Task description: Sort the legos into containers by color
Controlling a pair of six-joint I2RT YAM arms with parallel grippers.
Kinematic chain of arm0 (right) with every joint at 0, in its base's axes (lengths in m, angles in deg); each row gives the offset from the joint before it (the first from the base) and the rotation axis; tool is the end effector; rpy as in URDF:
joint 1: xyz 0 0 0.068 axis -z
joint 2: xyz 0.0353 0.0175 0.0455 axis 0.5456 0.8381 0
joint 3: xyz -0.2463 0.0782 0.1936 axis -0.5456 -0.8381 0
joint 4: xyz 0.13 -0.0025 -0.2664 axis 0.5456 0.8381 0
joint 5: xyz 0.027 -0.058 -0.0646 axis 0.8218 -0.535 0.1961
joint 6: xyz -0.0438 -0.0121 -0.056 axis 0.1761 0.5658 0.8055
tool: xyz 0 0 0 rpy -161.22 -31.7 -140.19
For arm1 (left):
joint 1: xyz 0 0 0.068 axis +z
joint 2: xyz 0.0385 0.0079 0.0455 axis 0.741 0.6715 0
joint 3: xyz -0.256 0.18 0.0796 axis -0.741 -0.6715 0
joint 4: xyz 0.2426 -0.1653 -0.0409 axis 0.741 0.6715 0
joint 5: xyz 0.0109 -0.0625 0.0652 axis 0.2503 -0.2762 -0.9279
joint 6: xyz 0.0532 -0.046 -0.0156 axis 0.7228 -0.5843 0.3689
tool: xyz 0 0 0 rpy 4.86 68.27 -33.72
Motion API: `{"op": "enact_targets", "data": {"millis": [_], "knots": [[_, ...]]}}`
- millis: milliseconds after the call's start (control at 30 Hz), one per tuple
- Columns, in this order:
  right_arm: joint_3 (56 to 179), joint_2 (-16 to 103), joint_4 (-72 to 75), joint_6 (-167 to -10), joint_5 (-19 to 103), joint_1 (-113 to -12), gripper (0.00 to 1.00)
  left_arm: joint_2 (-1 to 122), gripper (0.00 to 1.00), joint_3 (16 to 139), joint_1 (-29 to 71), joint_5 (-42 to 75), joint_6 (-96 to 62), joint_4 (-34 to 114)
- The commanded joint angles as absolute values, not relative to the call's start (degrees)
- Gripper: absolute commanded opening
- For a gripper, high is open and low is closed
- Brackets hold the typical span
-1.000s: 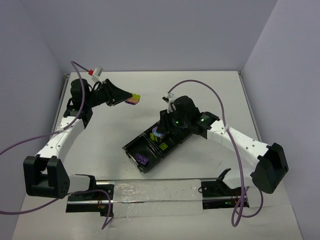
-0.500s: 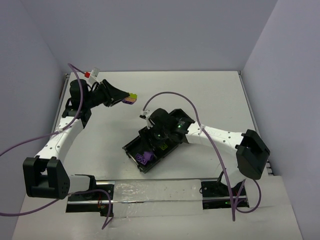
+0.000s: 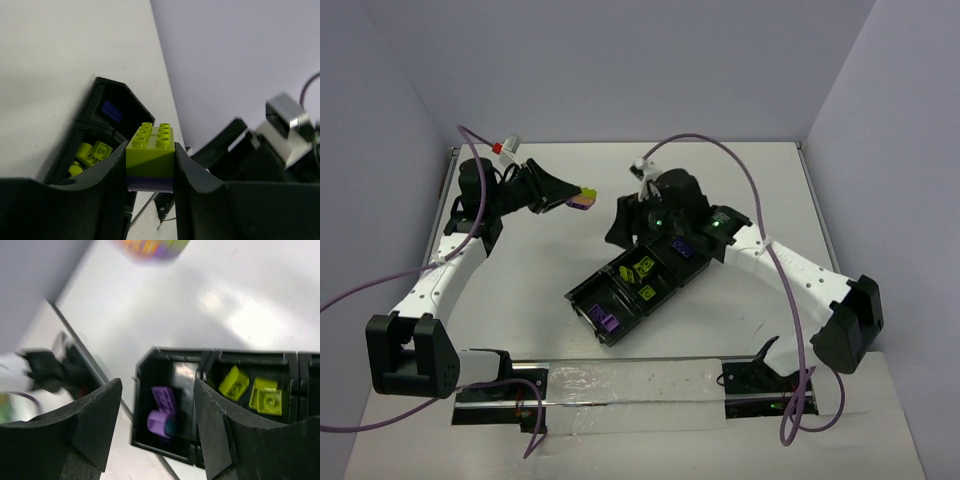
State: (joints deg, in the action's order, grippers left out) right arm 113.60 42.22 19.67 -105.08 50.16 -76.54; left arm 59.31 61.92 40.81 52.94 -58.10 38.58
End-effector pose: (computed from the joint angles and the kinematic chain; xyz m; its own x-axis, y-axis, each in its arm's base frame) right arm 0.2580 0.2665 0.3841 -0.6324 -0.0745 -0.7710 -0.6369 0.6166 0.4628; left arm 0.3249 -0.0823 0.3605 -0.7549 -0.4781 -0.4490 0.2685 0.3992 -0.8766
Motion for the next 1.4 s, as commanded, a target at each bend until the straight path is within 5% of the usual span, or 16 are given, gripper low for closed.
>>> {"op": "enact_targets", "data": {"millis": [0, 200, 633, 967, 1233, 1367], "knots": [[113.8, 40.8, 5.7, -116.5, 62.3, -70.0, 0.71, 57.2, 0.0, 62.0, 41.1, 60.8, -62.7, 28.7], [115.7, 44.4, -3.2, -123.8, 68.8, -67.4, 0.73, 57.6, 0.0, 59.8, 41.1, 67.6, -69.5, 17.5], [118.3, 50.5, -11.6, -130.3, 75.4, -66.9, 0.66, 56.9, 0.0, 60.3, 41.0, 70.9, -67.9, 17.3], [116.4, 53.0, -21.4, -137.3, 81.4, -66.9, 0.39, 57.1, 0.0, 60.5, 41.0, 70.8, -67.9, 17.3], [114.8, 51.8, -22.9, -138.0, 82.0, -66.3, 0.06, 57.8, 0.01, 61.4, 41.0, 69.3, -65.8, 20.5], [114.1, 50.9, -21.8, -137.4, 81.1, -65.5, 0.0, 58.2, 0.28, 61.9, 41.0, 69.2, -64.8, 22.3]]}}
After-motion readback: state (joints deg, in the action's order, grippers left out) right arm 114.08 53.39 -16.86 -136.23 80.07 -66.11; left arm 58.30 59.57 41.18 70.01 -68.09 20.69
